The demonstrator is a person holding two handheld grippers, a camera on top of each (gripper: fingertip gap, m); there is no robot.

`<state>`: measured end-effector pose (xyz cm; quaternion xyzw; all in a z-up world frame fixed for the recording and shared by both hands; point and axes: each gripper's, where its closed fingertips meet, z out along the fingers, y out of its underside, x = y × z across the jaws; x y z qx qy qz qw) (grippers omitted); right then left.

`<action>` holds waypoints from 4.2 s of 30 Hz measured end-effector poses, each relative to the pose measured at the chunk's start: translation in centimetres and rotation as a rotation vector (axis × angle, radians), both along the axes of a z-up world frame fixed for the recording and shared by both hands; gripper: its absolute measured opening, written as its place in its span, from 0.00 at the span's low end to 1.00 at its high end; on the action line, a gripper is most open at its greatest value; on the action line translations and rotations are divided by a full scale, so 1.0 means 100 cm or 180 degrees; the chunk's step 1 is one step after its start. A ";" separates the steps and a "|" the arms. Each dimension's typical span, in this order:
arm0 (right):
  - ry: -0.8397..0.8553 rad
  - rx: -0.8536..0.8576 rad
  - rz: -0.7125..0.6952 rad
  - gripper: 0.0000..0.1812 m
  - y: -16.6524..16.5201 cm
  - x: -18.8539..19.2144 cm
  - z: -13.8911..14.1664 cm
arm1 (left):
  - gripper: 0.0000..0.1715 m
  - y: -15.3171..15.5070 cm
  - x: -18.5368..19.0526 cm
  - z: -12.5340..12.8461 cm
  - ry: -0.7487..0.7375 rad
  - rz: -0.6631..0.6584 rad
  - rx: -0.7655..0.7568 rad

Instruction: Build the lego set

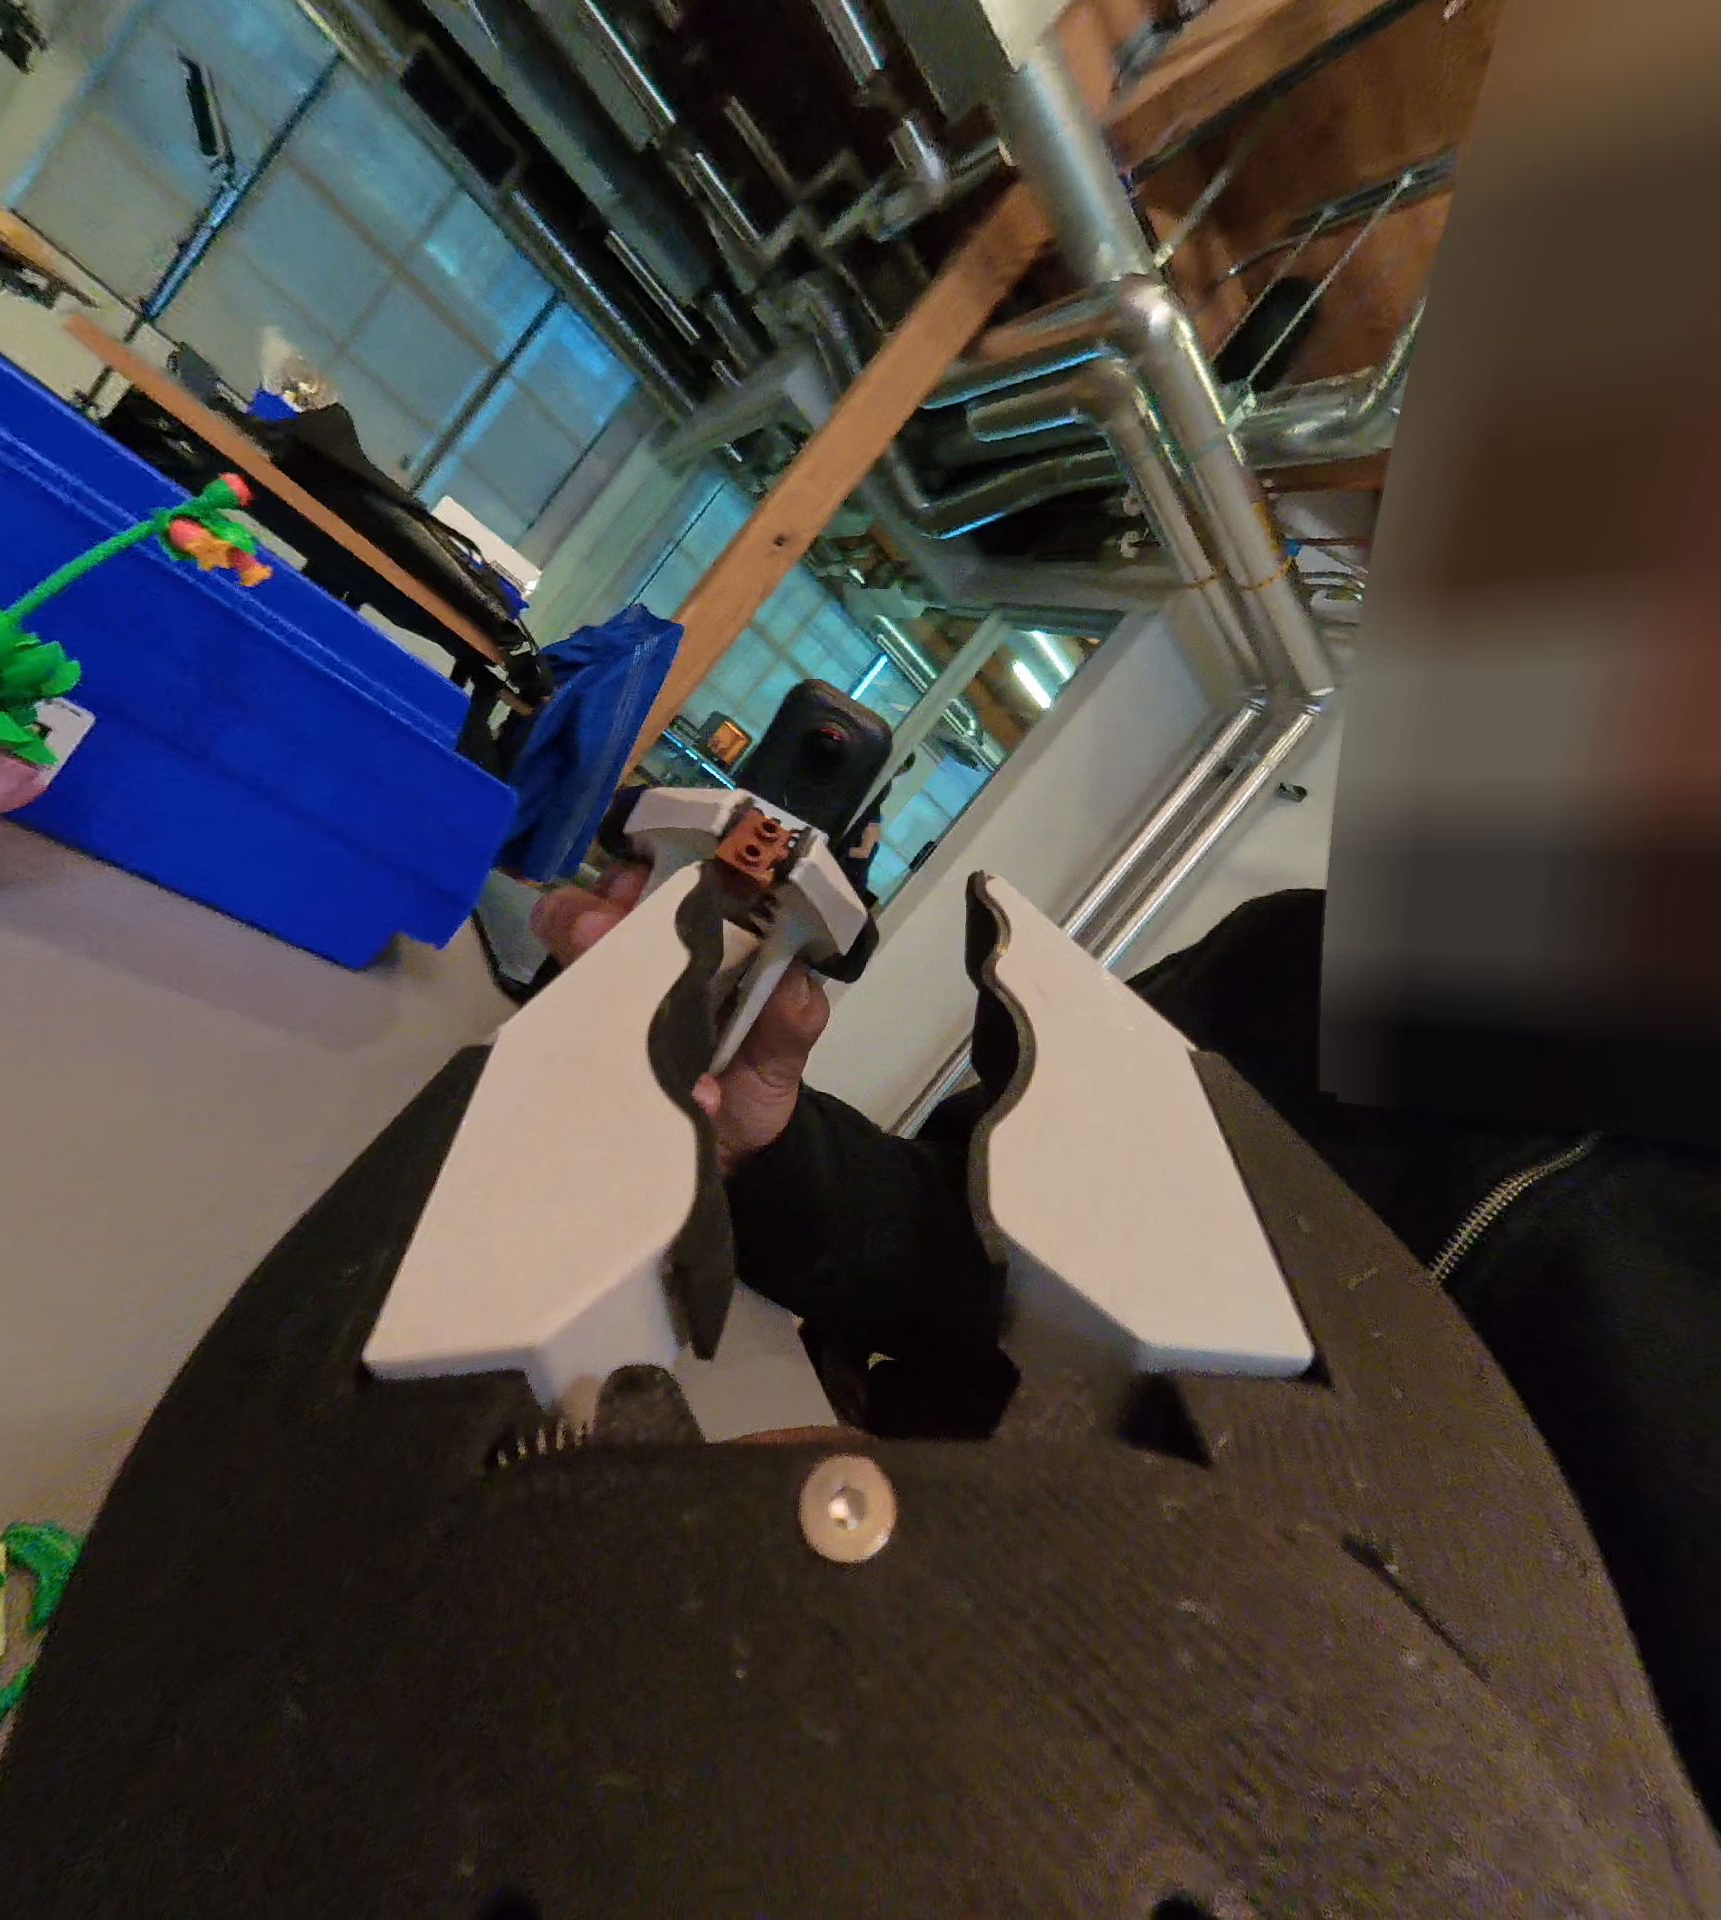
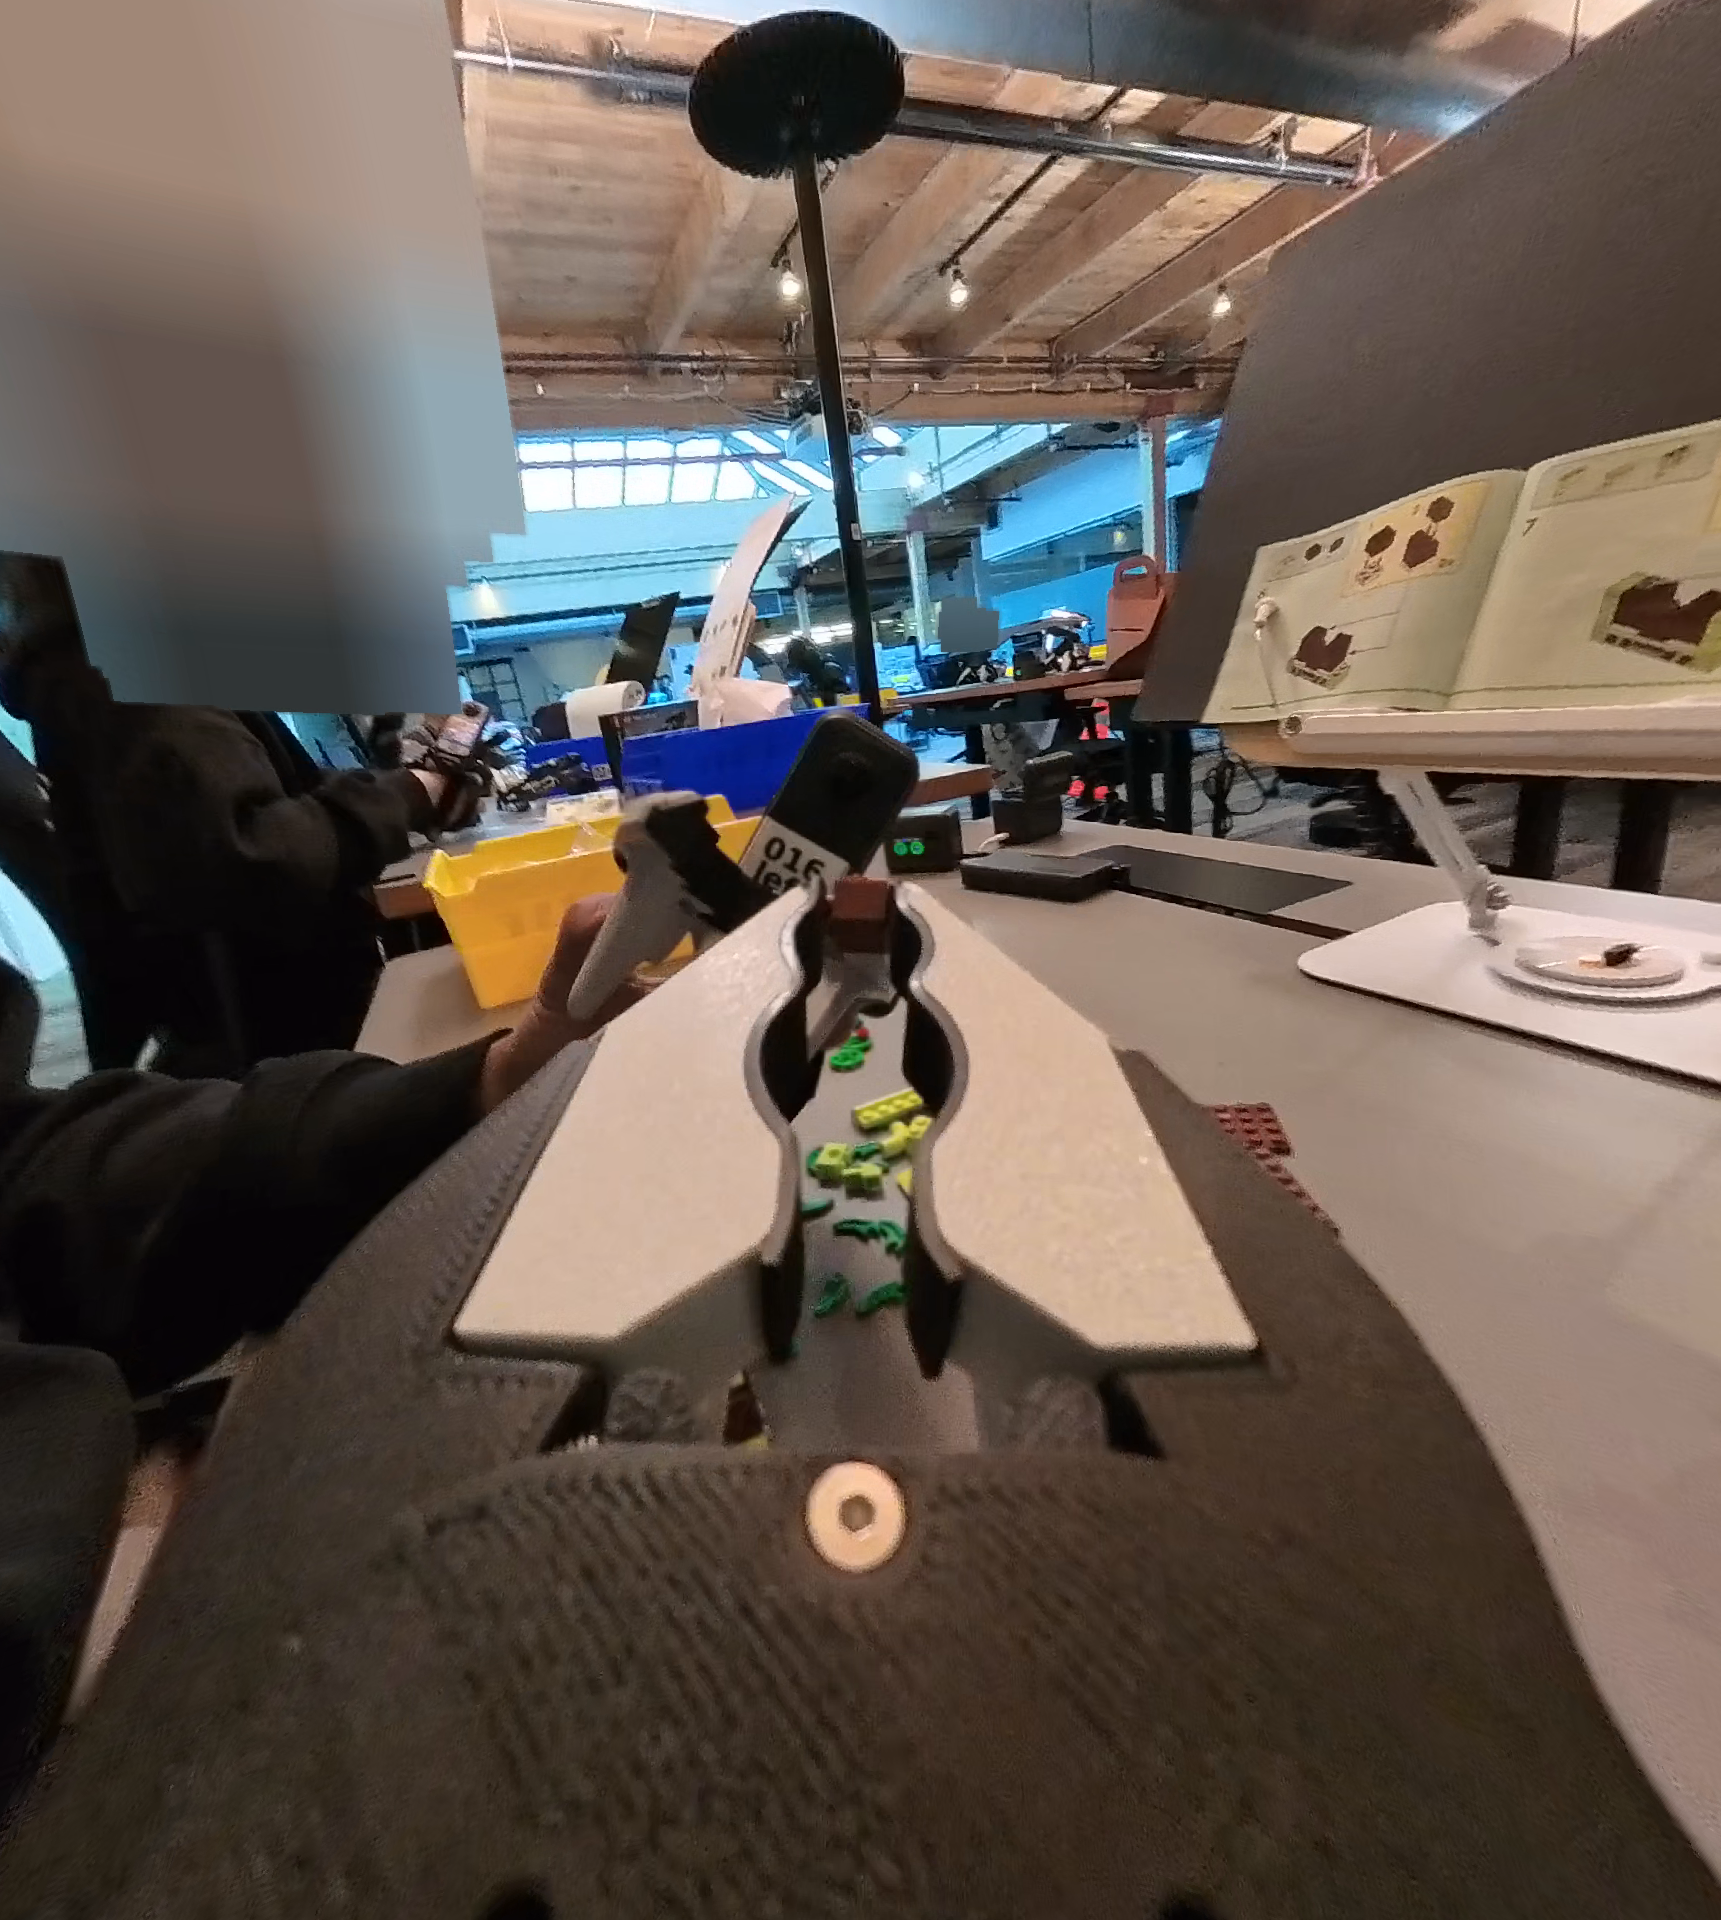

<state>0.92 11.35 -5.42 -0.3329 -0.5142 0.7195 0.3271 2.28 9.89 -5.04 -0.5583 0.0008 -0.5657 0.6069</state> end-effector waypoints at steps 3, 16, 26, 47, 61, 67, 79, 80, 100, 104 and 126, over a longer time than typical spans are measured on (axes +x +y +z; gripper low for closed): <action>-0.0039 -0.0193 0.0206 0.05 -0.003 0.002 0.002 | 0.26 0.002 0.003 -0.003 0.0183 0.0079 -0.0033; -0.0259 -0.1044 0.0948 0.05 -0.011 0.003 0.007 | 0.05 0.004 0.003 -0.005 0.0600 0.0389 0.0021; -0.0379 -0.0493 0.0855 0.04 -0.011 0.006 -0.005 | 0.04 0.003 -0.002 -0.008 0.0457 0.0293 -0.0044; -0.0254 0.3751 -0.1311 0.12 0.002 -0.014 -0.068 | 0.05 0.027 -0.020 -0.068 0.1103 0.0773 -0.1084; -0.0505 0.3945 -0.1354 0.08 0.025 -0.007 -0.073 | 0.22 0.033 -0.019 -0.074 0.1429 0.0960 -0.1131; -0.1439 0.3523 -0.0474 0.08 0.062 0.040 -0.092 | 0.25 0.034 0.001 -0.086 0.2035 0.0813 -0.1150; -0.2172 0.3678 0.0965 0.08 0.044 0.053 -0.134 | 0.17 0.046 0.034 -0.143 0.3473 0.0473 -0.1689; -0.2206 0.3686 0.1024 0.08 0.042 0.053 -0.136 | 0.17 0.046 0.033 -0.145 0.3519 0.0479 -0.1708; -0.2492 0.3663 0.1352 0.08 0.039 0.048 -0.146 | 0.08 0.048 0.035 -0.151 0.3558 0.0360 -0.1684; -0.2521 0.3731 0.1331 0.08 0.038 0.047 -0.146 | 0.07 0.048 0.035 -0.151 0.3594 0.0377 -0.1689; -0.2537 0.3148 0.0926 0.42 0.031 0.043 -0.143 | 0.08 0.046 0.027 -0.152 0.3682 0.0495 -0.1694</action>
